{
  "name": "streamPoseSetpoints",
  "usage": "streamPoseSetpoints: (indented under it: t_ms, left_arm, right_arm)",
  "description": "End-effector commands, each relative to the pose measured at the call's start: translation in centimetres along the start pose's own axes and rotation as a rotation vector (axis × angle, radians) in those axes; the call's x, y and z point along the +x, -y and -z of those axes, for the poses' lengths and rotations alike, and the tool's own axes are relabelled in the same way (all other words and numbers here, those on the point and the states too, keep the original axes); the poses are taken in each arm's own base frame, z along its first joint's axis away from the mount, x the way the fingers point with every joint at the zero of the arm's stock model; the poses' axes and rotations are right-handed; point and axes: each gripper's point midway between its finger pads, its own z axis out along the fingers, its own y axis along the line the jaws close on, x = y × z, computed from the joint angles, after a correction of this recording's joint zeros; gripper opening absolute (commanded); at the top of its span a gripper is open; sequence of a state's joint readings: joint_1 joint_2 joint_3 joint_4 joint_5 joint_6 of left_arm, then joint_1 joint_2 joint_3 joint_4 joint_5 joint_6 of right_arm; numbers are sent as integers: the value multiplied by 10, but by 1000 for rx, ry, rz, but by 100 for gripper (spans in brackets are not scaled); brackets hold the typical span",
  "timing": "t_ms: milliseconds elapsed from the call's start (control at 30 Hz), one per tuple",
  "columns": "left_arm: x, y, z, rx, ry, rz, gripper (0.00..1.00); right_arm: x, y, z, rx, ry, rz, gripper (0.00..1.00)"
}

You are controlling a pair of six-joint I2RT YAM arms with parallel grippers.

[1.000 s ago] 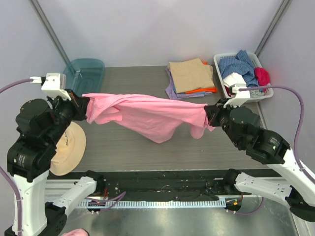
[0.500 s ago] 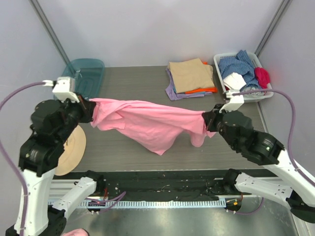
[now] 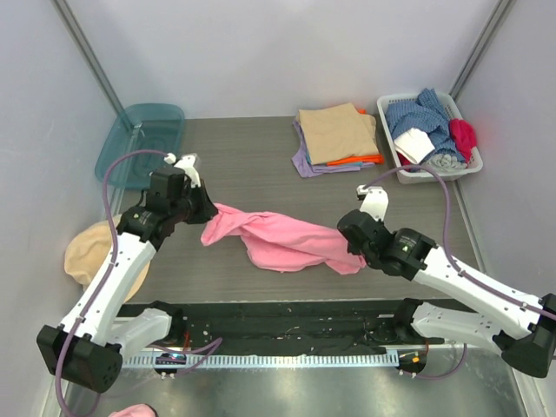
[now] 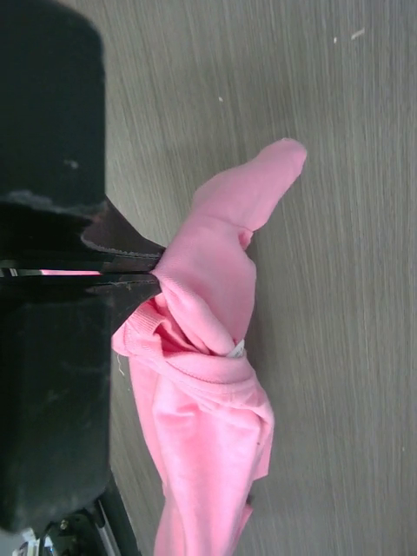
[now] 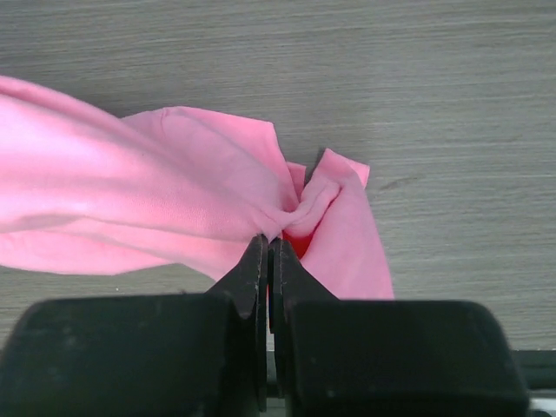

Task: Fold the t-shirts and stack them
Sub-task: Flatten the tshirt out

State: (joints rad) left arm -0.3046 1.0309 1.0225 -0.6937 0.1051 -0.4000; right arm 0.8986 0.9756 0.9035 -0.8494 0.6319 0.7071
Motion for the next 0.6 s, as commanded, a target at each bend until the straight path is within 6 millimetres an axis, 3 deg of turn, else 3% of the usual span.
streamPoseSetpoints:
  t_ms: [0,33,133,233,367,400,500,567]
  left_arm:
    - [-21,24,8,129,115,25,0]
    - [-14,22,6,131,101,36,0]
    - [-1,25,2,161,73,53,0]
    - [11,25,-2,179,44,71,0]
    - [32,27,-12,217,6,119,0]
    - [46,24,-18,219,-24,138,0]
    - [63,21,-31,228,-52,180,0]
    - [63,23,-33,236,-55,187,0]
  right_arm:
    - [1,8,5,6,20,-87,5]
    - [0,9,5,14,21,-85,33]
    - [-6,5,5,5,35,-88,63]
    - [-16,-14,5,-69,50,-81,71]
    - [-28,-45,4,-178,52,-68,73]
    - [-26,-53,2,-196,33,-57,73]
    - [-20,-73,-2,-261,-5,-42,73]
    - [-21,-87,-4,-314,-7,-57,73]
